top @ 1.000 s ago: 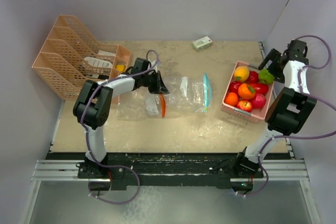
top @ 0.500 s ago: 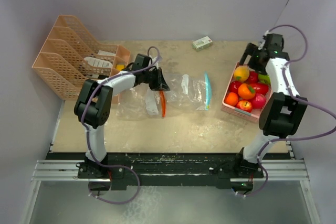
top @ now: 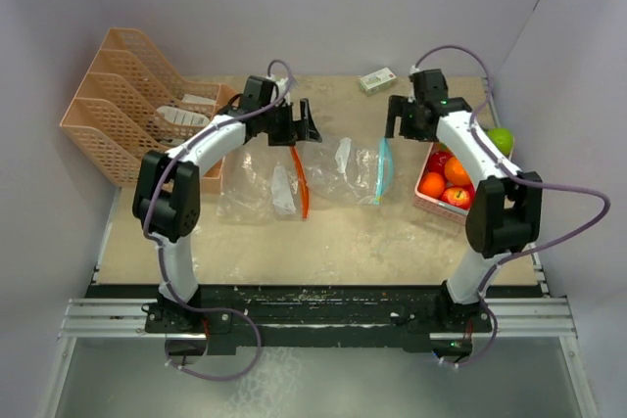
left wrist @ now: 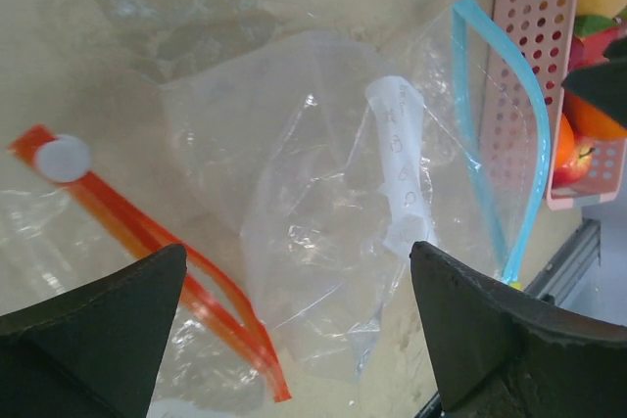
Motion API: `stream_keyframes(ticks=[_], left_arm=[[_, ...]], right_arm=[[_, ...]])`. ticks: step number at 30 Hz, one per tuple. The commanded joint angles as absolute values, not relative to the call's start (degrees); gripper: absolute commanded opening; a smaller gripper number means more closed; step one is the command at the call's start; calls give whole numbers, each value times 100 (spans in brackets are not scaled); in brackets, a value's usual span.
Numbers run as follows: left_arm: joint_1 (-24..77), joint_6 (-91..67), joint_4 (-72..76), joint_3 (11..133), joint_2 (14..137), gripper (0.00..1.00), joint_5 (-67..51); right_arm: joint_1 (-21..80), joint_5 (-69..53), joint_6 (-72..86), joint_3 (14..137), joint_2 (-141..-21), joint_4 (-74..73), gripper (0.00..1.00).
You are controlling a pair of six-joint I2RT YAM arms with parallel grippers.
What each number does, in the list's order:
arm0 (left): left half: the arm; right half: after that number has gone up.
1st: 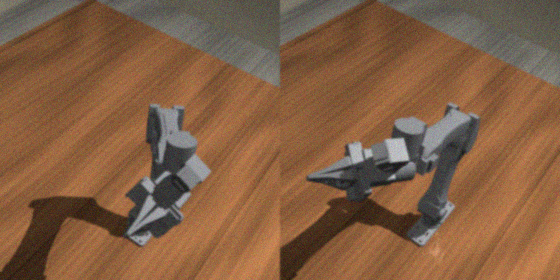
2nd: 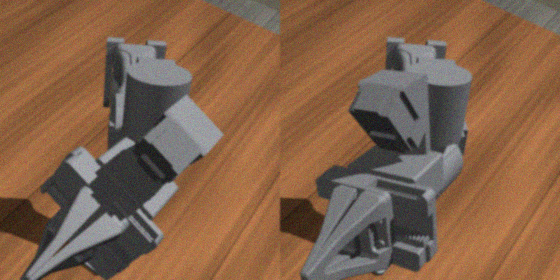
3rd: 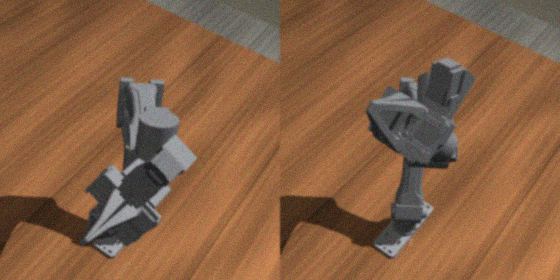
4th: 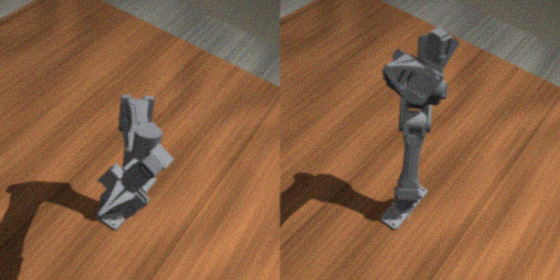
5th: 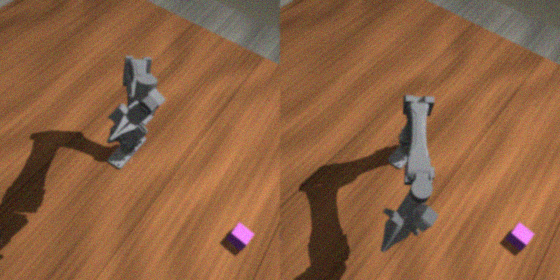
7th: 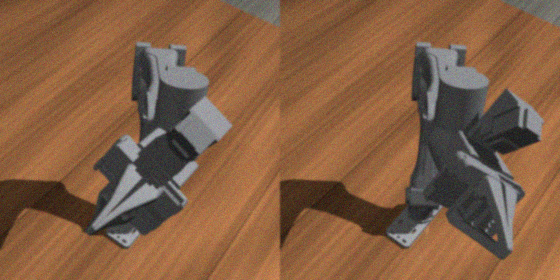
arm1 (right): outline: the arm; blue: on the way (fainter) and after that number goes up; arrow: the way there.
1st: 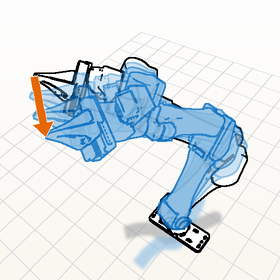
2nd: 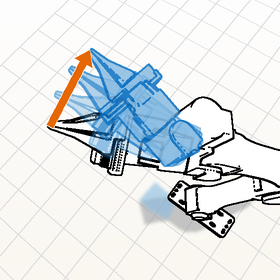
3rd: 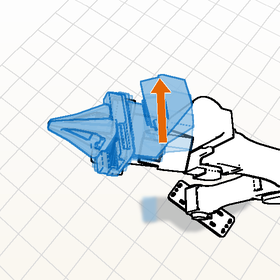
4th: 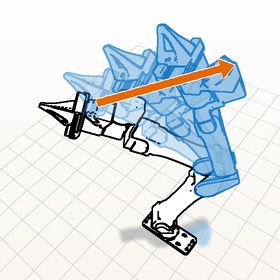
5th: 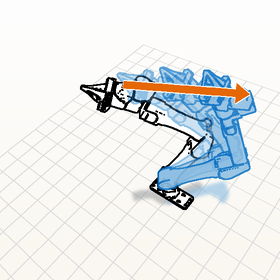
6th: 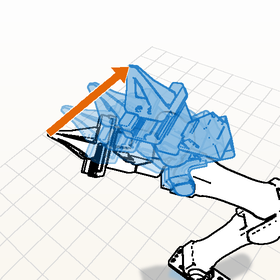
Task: Open the zip-top bag and remove the fake food
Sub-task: Place the zipper food storage bag at the center of the board, then reset both arms
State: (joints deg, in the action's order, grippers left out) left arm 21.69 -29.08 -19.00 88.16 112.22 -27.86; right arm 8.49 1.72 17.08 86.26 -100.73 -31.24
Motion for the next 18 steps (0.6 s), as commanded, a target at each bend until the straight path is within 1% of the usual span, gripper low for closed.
stream_keyframes(ticks=[1,6,7,8,9,10,12,15,18], left_arm=[[1911,-2611,-2084,9090,10502,99,-2246],[1507,-2521,-2188,9069,9798,99,-1810],[1409,-2522,-2203,9056,9626,99,-1706],[1316,-2508,-2214,9036,9470,99,-1598],[1236,-2475,-2219,8998,9292,99,-1482],[1156,-2443,-2242,8959,9132,99,-1345],[1038,-2356,-2317,8862,8798,99,-991],[921,-2193,-2542,8675,8365,99,-472],[879,-1993,-2726,8416,8061,99,-207]], right_arm=[[1801,2132,1149,8978,-9452,-3102,88],[1971,2584,1066,8162,-8407,-2168,83],[1973,2613,1087,7894,-8159,-1868,85],[1970,2696,1145,7576,-7814,-1575,97],[1969,2716,1371,7286,-7586,-1315,100],[1961,2719,1504,7008,-7402,-1158,100],[1960,2624,1538,6722,-7210,-1161,99],[1967,2634,1757,6626,-7142,-1555,99],[1969,2528,2050,6464,-7065,-1835,100]])
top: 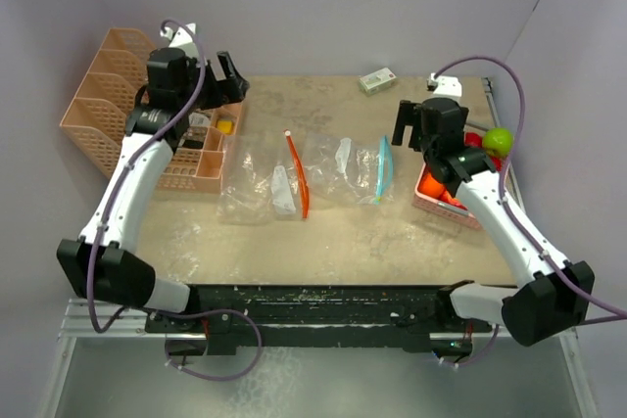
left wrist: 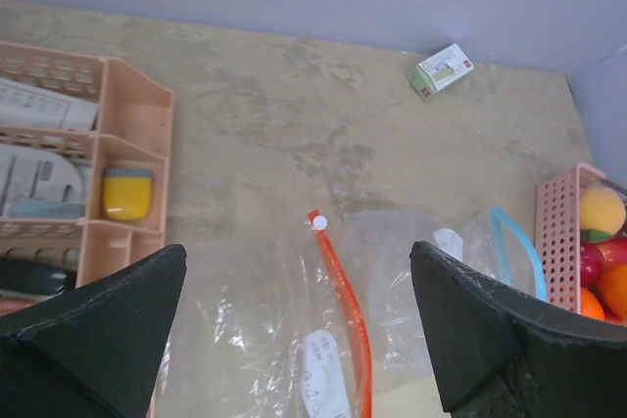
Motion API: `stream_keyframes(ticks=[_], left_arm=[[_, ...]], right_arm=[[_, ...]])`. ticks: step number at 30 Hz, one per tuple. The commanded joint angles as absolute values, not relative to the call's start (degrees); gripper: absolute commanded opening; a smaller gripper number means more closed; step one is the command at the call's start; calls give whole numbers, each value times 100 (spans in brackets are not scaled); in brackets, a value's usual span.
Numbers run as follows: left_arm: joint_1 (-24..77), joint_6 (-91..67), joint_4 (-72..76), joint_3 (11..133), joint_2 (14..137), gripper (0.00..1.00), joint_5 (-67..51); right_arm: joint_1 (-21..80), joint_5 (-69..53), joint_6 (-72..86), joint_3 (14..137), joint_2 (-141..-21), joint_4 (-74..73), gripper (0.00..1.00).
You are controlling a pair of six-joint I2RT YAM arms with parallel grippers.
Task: Open the zip-top bag and remove the fake food
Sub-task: Reset both arms
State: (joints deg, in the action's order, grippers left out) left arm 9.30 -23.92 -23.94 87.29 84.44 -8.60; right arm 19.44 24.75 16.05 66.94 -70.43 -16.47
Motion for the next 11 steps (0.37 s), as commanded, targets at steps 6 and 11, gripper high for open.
stream_keyframes(ticks=[6,11], left_arm=[[879,-2007,-2778,7973,7733,99,-410],[879,-2177,-2725,7756,7659,99,-619]], right_arm=[[1969,2324,2216,5722,-6399,-1505,100],[1969,2513,2232,5440,-6198,-1415,99]])
